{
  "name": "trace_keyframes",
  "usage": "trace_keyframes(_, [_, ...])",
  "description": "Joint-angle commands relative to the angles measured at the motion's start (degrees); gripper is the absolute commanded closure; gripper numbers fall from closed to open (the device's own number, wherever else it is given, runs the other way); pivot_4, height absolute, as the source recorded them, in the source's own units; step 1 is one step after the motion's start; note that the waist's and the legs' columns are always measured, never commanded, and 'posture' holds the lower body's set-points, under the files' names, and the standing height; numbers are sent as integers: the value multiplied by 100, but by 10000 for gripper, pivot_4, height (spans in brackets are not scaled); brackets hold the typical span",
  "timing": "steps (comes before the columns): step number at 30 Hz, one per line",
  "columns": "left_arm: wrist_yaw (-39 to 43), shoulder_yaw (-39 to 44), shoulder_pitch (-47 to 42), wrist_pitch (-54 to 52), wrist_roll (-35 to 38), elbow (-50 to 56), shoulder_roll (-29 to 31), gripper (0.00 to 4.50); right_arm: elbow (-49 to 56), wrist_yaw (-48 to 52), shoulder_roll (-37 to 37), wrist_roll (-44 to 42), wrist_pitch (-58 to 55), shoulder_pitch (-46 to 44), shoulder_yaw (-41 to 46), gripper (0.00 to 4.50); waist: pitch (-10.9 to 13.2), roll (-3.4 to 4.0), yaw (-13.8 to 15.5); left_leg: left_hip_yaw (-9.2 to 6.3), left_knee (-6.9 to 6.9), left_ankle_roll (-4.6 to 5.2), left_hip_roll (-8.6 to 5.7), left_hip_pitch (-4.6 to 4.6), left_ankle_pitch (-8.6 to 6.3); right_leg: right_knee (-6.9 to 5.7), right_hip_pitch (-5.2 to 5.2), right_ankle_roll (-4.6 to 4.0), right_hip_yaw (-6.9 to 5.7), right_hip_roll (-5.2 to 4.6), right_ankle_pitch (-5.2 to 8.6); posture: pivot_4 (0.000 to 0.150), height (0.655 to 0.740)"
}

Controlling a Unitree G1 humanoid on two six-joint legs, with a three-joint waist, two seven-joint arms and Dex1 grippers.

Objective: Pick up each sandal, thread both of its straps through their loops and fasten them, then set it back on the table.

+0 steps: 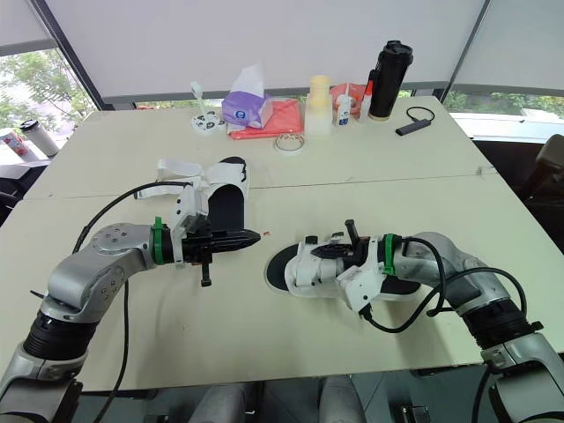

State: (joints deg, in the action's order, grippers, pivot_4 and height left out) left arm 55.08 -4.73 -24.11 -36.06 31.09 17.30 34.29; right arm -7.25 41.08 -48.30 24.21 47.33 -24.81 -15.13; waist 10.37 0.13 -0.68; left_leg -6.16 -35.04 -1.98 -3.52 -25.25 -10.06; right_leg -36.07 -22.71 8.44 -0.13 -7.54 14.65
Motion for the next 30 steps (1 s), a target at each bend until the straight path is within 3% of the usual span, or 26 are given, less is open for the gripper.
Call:
trace_keyframes(1, [-53,156,-37,57,86,177,0,45000,426,-270,77,-60,-578,122,397,44754,0,0,0,0,0,0,0,0,0,-1,0,0,0,0,0,1500,7296])
trace_keyframes(8, [-166,111,-27,103,69,195,-56,45000,898,-574,599,141,-2807,135,842,44754,0,0,0,-3,-1,-1,0,0,2,-6,-2,0,1,1,0,1500,7296])
trace_keyframes(10, [-255,87,-18,139,44,218,-126,45000,434,-1031,976,541,-3975,-468,949,44754,1,0,-21,-3,-1,-2,0,0,2,-7,-3,0,1,2,0,1500,7296])
trace_keyframes(14, [-367,44,22,177,20,266,-236,45000,-675,-1957,1325,1271,-5254,-1499,821,44754,9,9,-20,1,-1,-11,1,-2,12,-13,-16,-9,12,8,-6,1500,7296])
trace_keyframes(21, [-502,-19,74,215,-21,328,-341,45000,-2576,-2872,1492,1677,-5941,-2564,362,44754,10,7,-14,-3,18,-16,0,-8,14,-8,-20,-2,8,13,-9,1500,7296])
trace_keyframes(30, [-635,-58,175,244,-58,420,-398,45000,-4284,-3567,1790,1138,-6420,-3266,441,44754,14,13,-100,-2,27,-21,2,-7,18,-14,-29,9,10,18,-16,1500,7296])
